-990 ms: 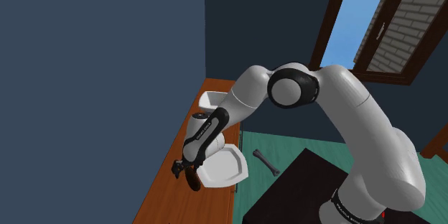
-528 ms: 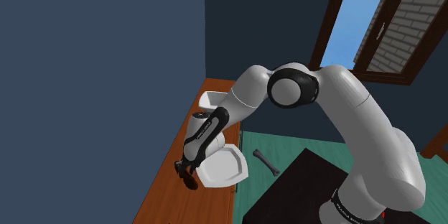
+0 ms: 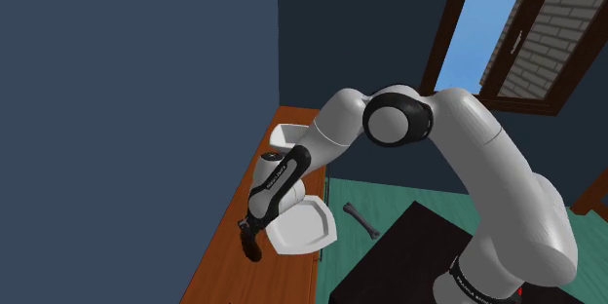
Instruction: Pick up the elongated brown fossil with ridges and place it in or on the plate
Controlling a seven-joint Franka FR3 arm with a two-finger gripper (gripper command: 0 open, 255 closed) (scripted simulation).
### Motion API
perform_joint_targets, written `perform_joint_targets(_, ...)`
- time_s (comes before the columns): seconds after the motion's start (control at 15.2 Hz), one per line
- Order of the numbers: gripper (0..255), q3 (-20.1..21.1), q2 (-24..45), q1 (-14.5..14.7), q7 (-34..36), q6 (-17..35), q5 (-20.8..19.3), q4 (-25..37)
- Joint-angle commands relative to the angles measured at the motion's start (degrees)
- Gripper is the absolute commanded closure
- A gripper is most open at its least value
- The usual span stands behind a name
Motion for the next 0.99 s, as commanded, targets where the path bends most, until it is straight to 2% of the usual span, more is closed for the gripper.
perform_joint_targets(0.0,0,0.0,0.0,0.0,0.0,0.0,0.0,0.0)
perform_joint_targets(0.2,0,-12.6,-1.4,13.3,12.4,-8.5,-5.9,6.3)
perform_joint_targets(0.66,0,-12.3,4.0,13.2,12.4,-6.6,-5.9,9.8)
perform_joint_targets(0.92,0,-12.3,4.5,13.2,12.4,-6.5,-5.9,10.2)
